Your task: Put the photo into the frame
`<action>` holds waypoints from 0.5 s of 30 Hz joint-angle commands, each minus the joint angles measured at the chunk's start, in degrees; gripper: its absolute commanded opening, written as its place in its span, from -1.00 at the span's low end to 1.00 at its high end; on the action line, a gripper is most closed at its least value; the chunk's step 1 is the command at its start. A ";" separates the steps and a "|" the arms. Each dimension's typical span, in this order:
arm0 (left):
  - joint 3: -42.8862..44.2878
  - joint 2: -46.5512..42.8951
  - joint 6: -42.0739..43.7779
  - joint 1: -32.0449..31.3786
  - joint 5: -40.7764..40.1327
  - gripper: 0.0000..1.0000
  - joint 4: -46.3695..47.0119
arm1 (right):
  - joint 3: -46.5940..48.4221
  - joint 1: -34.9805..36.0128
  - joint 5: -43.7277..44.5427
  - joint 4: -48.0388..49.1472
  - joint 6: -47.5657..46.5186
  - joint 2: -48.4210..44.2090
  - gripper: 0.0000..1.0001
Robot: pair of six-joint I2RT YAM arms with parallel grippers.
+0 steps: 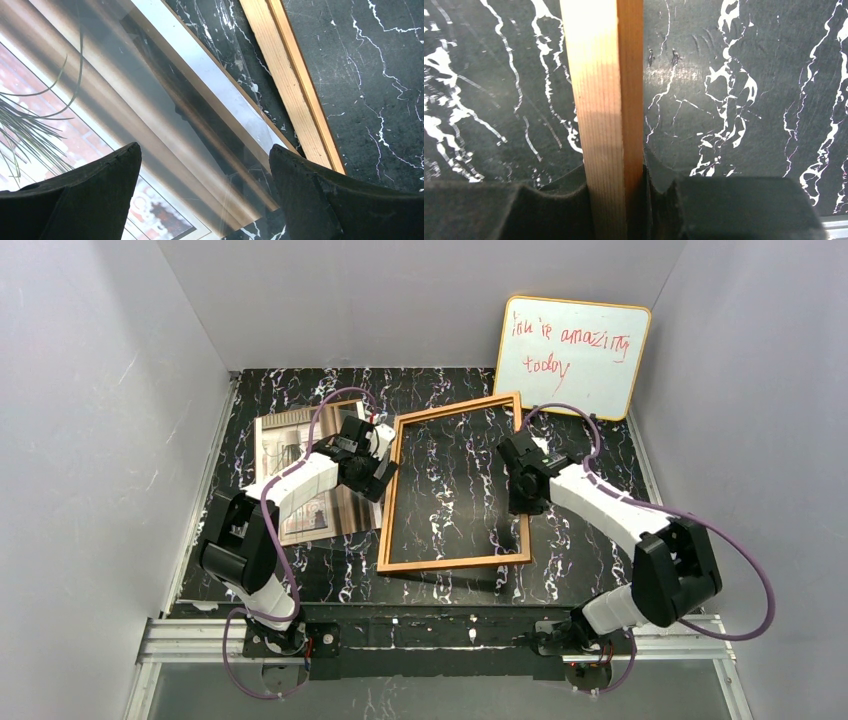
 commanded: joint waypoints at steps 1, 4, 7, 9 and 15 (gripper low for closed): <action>-1.07 -0.01 0.41 0.03 -1.39 0.96 0.41 | -1.32 0.30 6.62 5.27 -0.94 3.58 -0.56; -1.71 0.75 0.64 0.03 -1.62 0.96 1.24 | -2.45 0.32 7.45 6.06 -0.94 6.03 -0.54; -3.39 1.02 1.25 0.03 -1.37 0.96 3.82 | -3.79 0.26 7.58 7.17 -0.70 7.58 -0.52; -3.79 1.81 1.72 0.03 -2.15 0.96 4.73 | -4.80 0.25 7.31 8.11 -0.68 8.53 -0.51; -4.22 2.49 2.15 0.03 -3.42 0.96 5.43 | -6.21 0.30 7.22 10.08 -0.72 11.52 -0.50</action>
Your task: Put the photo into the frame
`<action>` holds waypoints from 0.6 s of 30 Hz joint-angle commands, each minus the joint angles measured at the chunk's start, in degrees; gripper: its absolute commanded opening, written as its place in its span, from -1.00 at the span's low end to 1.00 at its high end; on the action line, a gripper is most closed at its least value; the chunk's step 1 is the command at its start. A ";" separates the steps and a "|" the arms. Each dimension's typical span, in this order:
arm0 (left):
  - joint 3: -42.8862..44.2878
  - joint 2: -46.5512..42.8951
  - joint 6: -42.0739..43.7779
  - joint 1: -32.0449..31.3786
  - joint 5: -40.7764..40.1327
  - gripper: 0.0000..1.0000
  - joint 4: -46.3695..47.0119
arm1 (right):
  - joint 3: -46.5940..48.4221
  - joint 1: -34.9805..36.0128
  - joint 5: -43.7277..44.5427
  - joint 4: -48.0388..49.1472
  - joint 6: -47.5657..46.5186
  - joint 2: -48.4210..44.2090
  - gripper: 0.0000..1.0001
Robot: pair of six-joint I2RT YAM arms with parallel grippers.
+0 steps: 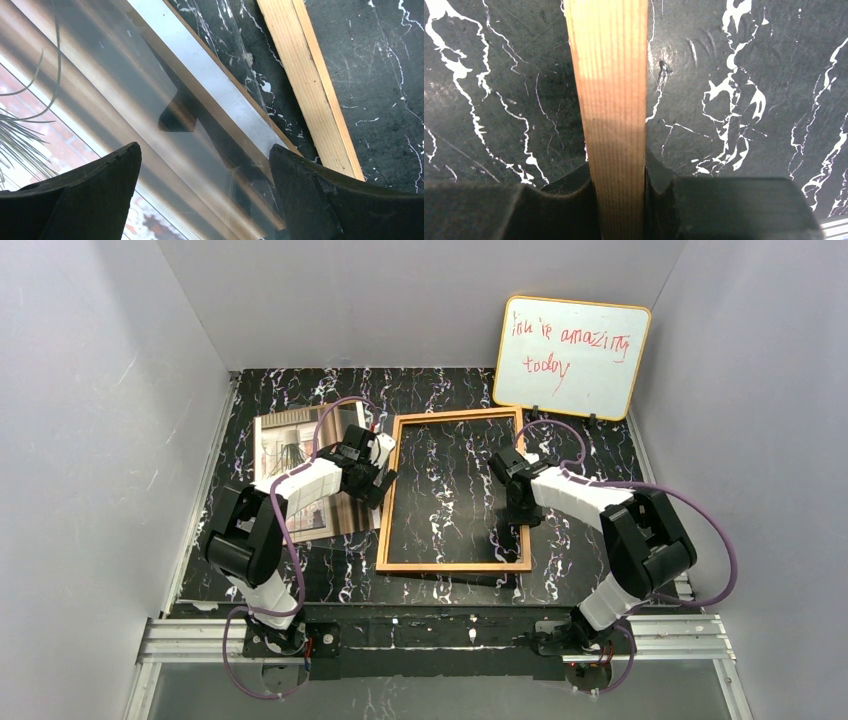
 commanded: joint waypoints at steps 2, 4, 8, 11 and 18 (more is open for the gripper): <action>-0.56 -0.11 1.29 0.03 -1.79 0.96 0.91 | -0.81 0.33 2.65 3.44 -0.24 2.65 -0.49; -0.81 -0.22 1.54 0.03 -2.08 0.96 0.92 | -0.61 0.24 3.12 3.47 -0.41 3.79 -0.45; -1.20 -0.42 2.85 0.03 -1.19 0.96 0.28 | -0.17 0.07 3.77 3.38 -0.88 5.91 -0.14; -1.18 -0.42 3.86 0.03 -2.03 0.96 -0.22 | 0.35 -0.24 3.09 3.37 -1.44 6.50 0.19; -1.58 -0.10 4.64 0.03 -4.46 0.96 -0.57 | 5.94 -1.12 2.79 -0.64 -1.18 4.20 0.36</action>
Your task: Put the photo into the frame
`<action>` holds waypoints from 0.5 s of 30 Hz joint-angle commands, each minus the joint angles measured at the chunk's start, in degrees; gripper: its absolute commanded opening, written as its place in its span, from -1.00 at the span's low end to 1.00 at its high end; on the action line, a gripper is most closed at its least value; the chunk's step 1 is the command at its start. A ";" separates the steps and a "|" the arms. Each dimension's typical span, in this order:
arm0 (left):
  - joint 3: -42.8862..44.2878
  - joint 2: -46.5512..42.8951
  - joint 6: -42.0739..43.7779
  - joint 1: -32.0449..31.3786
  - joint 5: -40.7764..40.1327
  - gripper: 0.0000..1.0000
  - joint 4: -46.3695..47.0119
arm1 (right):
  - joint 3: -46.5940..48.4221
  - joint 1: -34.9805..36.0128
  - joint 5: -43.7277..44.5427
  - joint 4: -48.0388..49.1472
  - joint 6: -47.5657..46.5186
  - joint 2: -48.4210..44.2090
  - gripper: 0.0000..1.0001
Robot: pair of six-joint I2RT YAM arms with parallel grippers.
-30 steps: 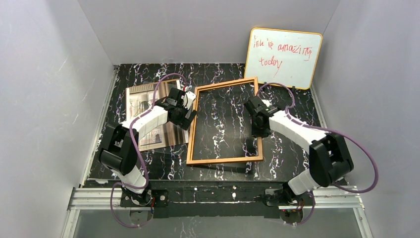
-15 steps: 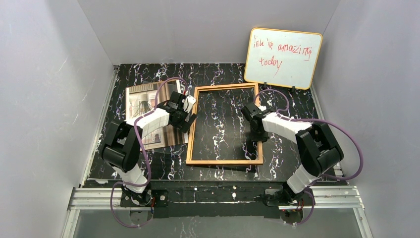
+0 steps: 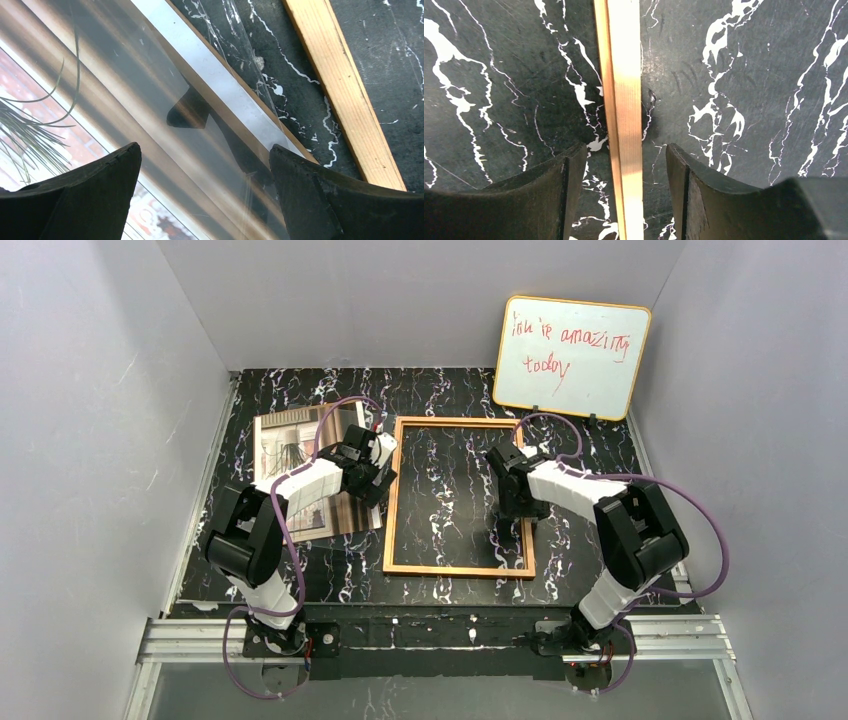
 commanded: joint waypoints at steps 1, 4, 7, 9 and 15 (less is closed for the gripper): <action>-1.55 0.05 1.18 0.03 -2.63 0.96 -2.03 | 5.16 -0.71 -0.96 -2.66 1.26 0.19 0.36; -1.66 0.83 1.13 0.03 -5.20 0.96 -1.88 | 11.35 -1.22 -0.04 -6.65 1.54 -1.46 0.38; -1.78 0.44 2.32 0.82 -7.52 0.96 -2.22 | 18.14 -1.41 -1.48 -8.78 1.26 -3.48 0.40; -1.11 -0.47 2.45 2.41 -6.32 0.96 -3.42 | 22.53 -1.16 -6.36 -8.03 1.53 -4.07 0.44; 9.55 -6.00 -0.80 9.53 4.57 0.96 -15.06 | 35.68 9.85 -11.78 -5.62 6.54 5.87 0.52</action>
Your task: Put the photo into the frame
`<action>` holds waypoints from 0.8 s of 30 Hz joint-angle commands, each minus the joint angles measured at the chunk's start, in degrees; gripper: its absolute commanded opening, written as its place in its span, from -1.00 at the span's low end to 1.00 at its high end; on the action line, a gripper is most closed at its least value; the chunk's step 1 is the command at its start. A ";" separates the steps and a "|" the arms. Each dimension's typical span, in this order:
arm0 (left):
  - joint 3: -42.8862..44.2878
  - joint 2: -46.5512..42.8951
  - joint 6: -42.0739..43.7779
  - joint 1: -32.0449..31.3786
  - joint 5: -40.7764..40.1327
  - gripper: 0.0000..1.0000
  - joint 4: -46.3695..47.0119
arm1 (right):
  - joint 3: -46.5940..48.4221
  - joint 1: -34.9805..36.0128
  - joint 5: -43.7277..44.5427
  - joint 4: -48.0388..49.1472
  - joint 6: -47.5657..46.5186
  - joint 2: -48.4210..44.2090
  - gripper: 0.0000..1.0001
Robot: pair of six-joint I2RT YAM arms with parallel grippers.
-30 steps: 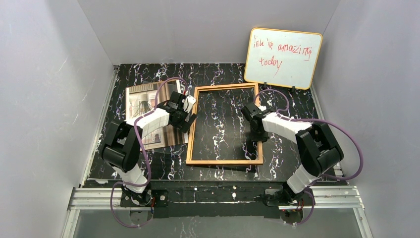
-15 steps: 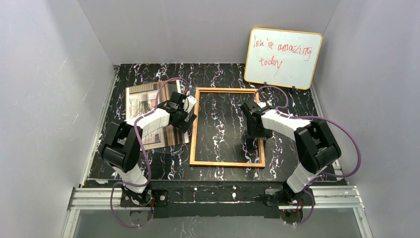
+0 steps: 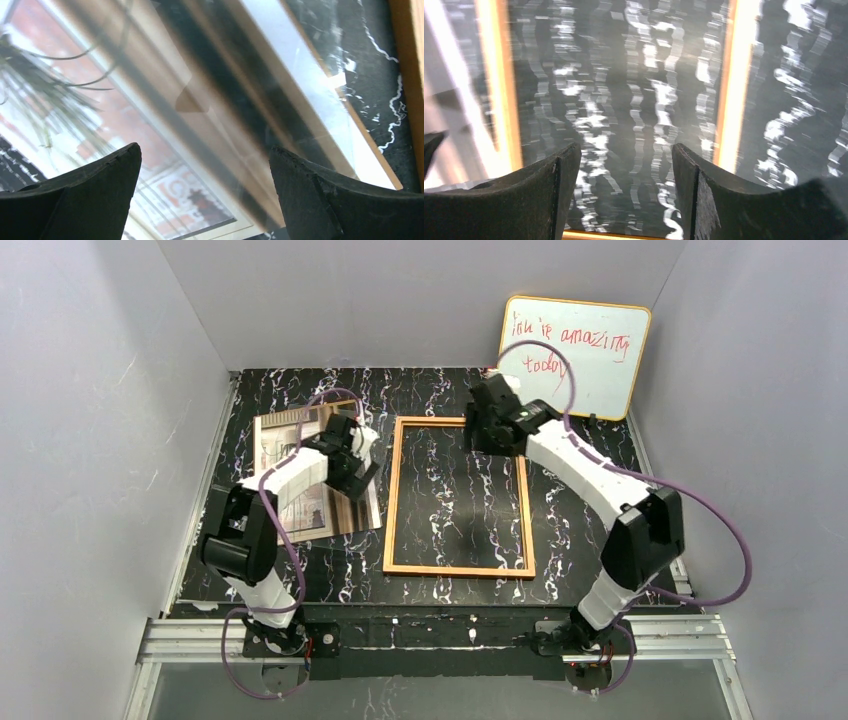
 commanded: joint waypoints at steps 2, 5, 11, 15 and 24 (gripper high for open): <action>11.39 -7.22 -1.76 8.53 8.55 0.96 -12.15 | 12.71 11.94 -5.79 2.26 5.17 12.08 0.51; 15.61 -7.67 0.10 15.30 10.45 0.96 -14.60 | 22.06 16.33 -6.87 2.77 6.71 21.28 0.51; 15.59 -3.00 4.79 30.51 9.61 0.96 -12.26 | 33.56 19.41 -12.33 6.99 11.05 34.63 0.49; 13.23 0.41 6.80 34.56 9.00 0.97 -10.31 | 35.30 19.52 -13.94 9.21 12.99 38.76 0.48; 4.46 2.68 8.61 34.62 7.16 0.96 -3.19 | 33.60 18.05 -12.08 10.72 16.45 42.23 0.47</action>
